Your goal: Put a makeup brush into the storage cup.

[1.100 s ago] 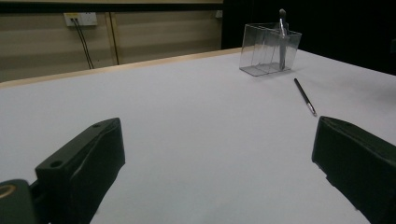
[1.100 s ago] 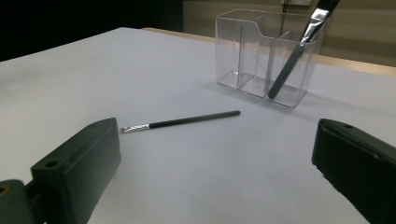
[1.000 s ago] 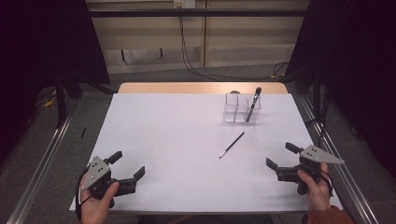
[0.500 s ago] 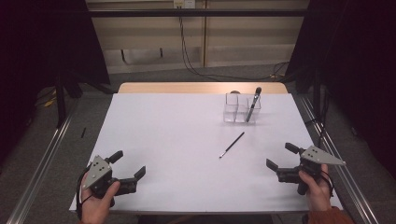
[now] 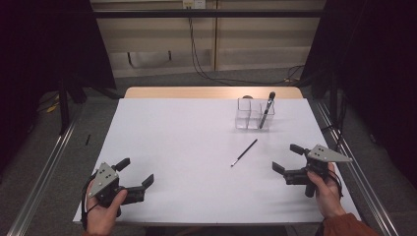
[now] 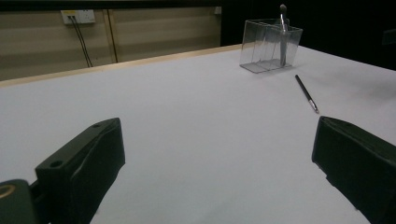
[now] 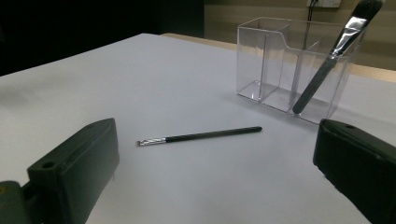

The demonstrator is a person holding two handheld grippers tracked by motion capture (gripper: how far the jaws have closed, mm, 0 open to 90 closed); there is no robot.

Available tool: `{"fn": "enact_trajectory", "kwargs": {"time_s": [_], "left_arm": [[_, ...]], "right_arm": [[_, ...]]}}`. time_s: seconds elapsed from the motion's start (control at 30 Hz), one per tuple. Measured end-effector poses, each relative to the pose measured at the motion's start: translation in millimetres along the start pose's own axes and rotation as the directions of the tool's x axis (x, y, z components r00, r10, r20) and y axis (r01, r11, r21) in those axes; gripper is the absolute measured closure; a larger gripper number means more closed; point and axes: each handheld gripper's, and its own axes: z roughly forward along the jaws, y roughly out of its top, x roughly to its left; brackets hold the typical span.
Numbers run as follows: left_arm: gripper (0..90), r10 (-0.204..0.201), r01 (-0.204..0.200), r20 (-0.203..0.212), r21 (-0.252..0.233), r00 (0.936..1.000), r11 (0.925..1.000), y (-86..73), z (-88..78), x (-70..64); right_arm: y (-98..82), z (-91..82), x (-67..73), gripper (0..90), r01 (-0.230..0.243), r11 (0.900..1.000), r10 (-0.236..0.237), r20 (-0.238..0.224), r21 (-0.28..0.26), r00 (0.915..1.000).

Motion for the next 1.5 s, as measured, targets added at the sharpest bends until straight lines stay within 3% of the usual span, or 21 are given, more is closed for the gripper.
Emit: {"fn": "enact_trajectory", "kwargs": {"time_s": [0.33,0.67,0.9,1.03,1.17,1.33,1.5], "left_arm": [[2.5,0.004,-0.004,0.002,-0.001,1.0000,1.0000,0.6,-0.6,-0.7],[2.5,0.006,-0.006,-0.004,0.000,1.0000,1.0000,0.4,-1.0,0.0],[2.5,0.002,-0.002,-0.002,-0.001,1.0000,1.0000,0.0,-0.4,0.5],[2.5,0.002,-0.002,-0.001,-0.002,1.0000,1.0000,0.1,-0.4,0.5],[2.5,0.002,-0.002,0.000,-0.001,1.0000,1.0000,-0.1,-0.3,1.1],[2.5,0.003,-0.003,-0.002,-0.003,1.0000,1.0000,0.1,-0.4,0.9],[2.5,0.004,-0.004,0.003,0.004,1.0000,1.0000,-0.5,0.3,1.4]], "right_arm": [[14.3,17.5,0.0,1.0,0.015,1.000,-0.015,-0.084,0.001,0.9964],[26.0,49.0,-2.2,0.0,0.039,0.998,-0.034,-0.099,0.049,0.9945],[39.0,60.1,-3.3,0.0,0.045,0.998,-0.040,-0.116,0.039,0.9925],[43.9,70.6,-2.1,0.0,0.071,0.996,-0.064,-0.121,0.052,0.9905],[52.0,80.8,-0.9,0.0,0.062,0.997,-0.055,-0.139,0.043,0.9888],[57.9,91.3,-1.0,1.2,0.070,0.995,-0.057,-0.161,0.075,0.9854],[58.7,95.2,-1.9,1.1,0.098,0.981,-0.065,-0.191,0.165,0.9794]]}}
